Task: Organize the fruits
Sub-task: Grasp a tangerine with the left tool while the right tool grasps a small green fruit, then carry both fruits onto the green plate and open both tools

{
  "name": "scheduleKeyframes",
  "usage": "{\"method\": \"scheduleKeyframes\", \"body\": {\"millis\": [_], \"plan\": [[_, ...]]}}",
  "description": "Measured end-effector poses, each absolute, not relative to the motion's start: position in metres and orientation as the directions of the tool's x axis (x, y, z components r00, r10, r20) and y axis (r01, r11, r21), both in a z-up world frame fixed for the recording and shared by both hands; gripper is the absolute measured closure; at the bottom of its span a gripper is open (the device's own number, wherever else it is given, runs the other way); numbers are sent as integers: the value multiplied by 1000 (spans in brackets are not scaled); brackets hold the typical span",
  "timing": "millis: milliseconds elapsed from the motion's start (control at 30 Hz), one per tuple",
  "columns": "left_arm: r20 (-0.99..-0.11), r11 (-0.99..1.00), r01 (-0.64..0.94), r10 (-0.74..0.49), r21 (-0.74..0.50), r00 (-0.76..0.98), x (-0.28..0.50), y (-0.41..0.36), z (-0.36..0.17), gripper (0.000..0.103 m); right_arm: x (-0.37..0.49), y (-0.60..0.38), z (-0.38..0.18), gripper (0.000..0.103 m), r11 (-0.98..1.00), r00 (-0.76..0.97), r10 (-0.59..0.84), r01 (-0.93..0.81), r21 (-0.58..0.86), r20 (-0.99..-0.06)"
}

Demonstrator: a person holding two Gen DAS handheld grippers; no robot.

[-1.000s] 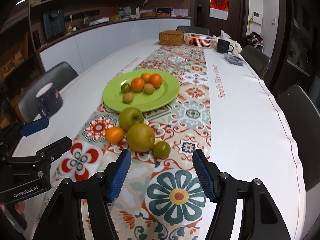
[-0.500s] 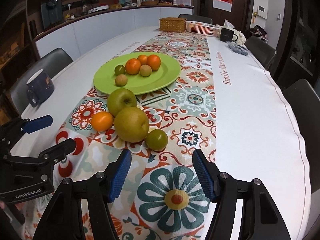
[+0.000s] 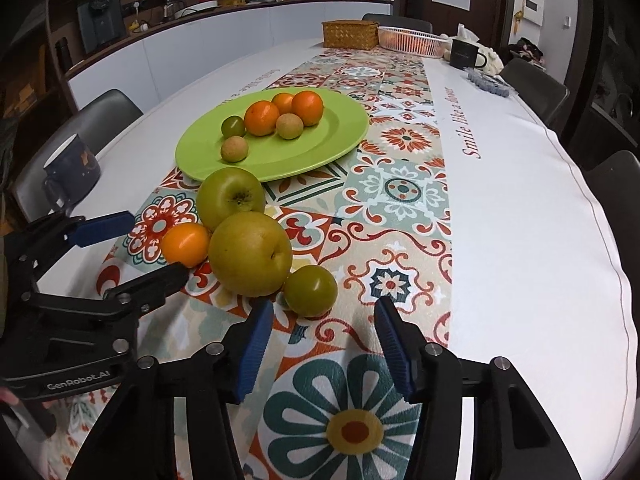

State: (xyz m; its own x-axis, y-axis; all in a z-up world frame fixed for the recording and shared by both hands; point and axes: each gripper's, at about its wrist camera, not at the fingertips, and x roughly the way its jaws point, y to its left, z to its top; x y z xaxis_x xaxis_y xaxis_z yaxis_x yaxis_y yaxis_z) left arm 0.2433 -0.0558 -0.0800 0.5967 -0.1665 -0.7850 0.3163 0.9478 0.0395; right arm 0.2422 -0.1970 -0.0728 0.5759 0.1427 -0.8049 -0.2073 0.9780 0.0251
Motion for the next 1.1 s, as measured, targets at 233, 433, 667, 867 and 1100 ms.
{"method": "scheduleKeyframes", "body": {"millis": [233, 433, 667, 867, 1100], "plan": [[-807, 949, 315, -191, -7, 558, 256, -60, -89, 46, 249, -196, -79, 54, 977, 566, 145, -211, 27, -812], [-816, 949, 314, -206, -32, 541, 262, -65, -90, 67, 253, -199, -83, 65, 977, 553, 166, -206, 59, -817], [-817, 954, 299, -202, -39, 540, 259, -64, -88, 69, 249, -200, -79, 72, 977, 561, 170, -201, 66, -810], [-811, 957, 286, -201, -43, 550, 246, -63, -80, 69, 240, -202, -69, 73, 978, 578, 173, -198, 69, -798], [-793, 962, 270, -203, -51, 574, 228, -59, -65, 69, 226, -201, -52, 78, 977, 611, 177, -205, 61, -772]]}}
